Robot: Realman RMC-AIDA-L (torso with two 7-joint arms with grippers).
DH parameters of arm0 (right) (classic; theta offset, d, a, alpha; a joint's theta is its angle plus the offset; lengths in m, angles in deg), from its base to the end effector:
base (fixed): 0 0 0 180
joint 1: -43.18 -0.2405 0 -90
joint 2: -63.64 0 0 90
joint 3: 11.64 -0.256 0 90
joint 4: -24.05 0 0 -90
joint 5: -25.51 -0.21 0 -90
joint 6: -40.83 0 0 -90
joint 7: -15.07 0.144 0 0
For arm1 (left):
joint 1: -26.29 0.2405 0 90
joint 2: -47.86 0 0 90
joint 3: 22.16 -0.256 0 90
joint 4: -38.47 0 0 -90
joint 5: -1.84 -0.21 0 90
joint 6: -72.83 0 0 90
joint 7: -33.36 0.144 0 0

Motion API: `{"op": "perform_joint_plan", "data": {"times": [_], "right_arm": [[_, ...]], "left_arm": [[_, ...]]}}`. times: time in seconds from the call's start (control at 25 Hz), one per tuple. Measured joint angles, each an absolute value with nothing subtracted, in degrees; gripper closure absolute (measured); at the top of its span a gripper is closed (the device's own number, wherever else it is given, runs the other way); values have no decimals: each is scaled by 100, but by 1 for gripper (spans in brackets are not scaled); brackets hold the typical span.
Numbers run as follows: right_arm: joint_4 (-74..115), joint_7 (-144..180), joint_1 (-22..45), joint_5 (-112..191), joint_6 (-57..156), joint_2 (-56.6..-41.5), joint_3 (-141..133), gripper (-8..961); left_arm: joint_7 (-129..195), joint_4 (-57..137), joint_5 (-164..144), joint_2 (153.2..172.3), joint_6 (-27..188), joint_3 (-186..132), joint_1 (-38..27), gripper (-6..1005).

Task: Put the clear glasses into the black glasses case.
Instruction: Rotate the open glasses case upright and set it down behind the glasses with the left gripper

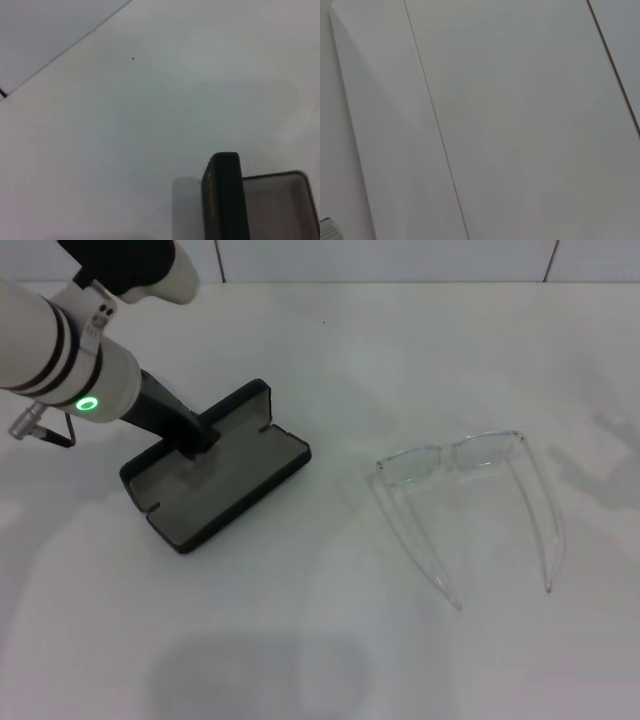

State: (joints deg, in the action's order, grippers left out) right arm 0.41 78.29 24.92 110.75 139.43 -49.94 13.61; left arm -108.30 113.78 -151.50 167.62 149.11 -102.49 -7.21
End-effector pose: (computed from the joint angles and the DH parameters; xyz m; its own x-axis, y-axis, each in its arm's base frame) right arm 0.3239 0.2808 0.0871 0.4683 0.0055 -0.8835 -0.6634 -0.6583 -0.3557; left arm -0.1892 0.3796 -0.0012 0.8105 0.5630 -0.1615 0.3989 -0.7326 -0.5515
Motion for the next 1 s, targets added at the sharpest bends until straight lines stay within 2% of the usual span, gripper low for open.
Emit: {"op": "perform_joint_plan", "data": {"times": [0.08, 0.28, 0.68, 1.0], "right_arm": [[42, 7797, 2508, 11052, 13941, -5002, 1349, 79], [228, 7650, 2549, 10913, 13980, -5006, 1103, 79], [481, 7536, 2714, 10890, 14168, -5009, 443, 79], [548, 7520, 2725, 10890, 14195, -5017, 437, 79]], "left_arm": [[-10830, 11462, -15142, 16760, 14911, -10332, -700, 699], [-10751, 12111, -15124, 16761, 14911, -10806, -427, 800], [-9909, 13125, -15159, 16764, 14448, -12387, 277, 799], [-9557, 13034, -15083, 16780, 14089, -13420, -75, 800]]}}
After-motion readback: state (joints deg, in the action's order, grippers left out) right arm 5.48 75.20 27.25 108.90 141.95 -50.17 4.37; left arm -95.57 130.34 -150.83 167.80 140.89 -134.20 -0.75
